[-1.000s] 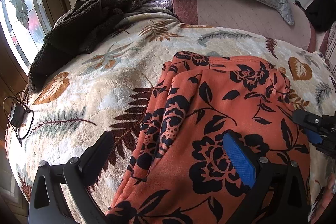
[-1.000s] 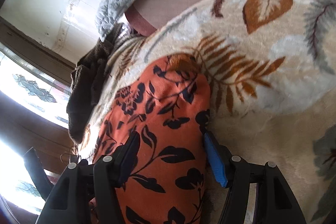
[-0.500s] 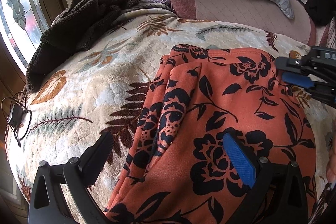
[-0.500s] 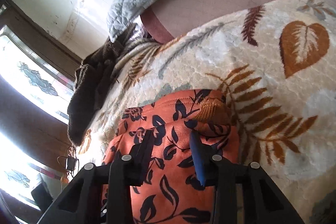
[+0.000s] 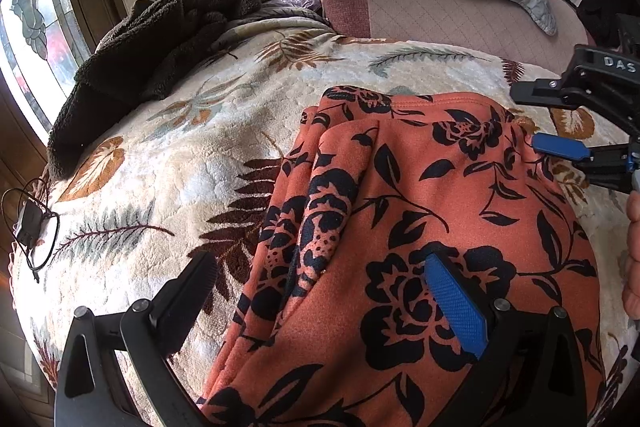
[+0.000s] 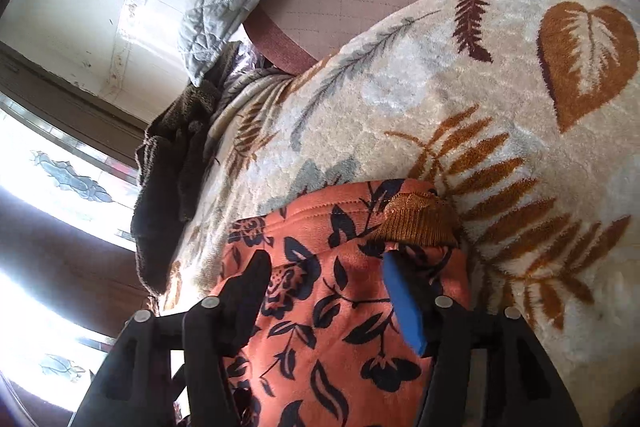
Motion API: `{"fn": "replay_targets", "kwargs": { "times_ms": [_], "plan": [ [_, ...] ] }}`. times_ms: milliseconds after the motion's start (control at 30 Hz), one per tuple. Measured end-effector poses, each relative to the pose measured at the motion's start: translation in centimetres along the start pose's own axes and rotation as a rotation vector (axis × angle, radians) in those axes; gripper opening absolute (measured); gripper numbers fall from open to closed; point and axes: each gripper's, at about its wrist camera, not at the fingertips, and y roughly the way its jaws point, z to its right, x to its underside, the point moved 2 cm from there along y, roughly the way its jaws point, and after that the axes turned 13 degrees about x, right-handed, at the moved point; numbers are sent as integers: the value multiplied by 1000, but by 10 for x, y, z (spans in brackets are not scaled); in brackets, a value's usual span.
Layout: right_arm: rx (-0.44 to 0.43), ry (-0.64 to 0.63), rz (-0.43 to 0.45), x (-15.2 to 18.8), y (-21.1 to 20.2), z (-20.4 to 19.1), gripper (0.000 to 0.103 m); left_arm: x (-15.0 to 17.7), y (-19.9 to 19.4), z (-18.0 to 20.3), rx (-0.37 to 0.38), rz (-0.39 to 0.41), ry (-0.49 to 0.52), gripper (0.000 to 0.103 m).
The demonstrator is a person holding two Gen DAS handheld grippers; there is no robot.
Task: Fold small clothes
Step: 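Press the folded garment's end with the right tool while the left tool holds it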
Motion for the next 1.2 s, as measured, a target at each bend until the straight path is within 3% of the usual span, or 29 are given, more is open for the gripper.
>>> {"fn": "replay_targets", "kwargs": {
  "times_ms": [633,833,1200],
  "plan": [
    [31,33,-14,60,-75,27,65,1,-27,-7,29,68,-5,103],
    [-6,71,-46,84,-78,29,66,0,-30,-10,59,70,-9,103],
    [38,22,-70,90,-58,21,67,1,-25,-15,67,49,-32,103]
  ]
}}
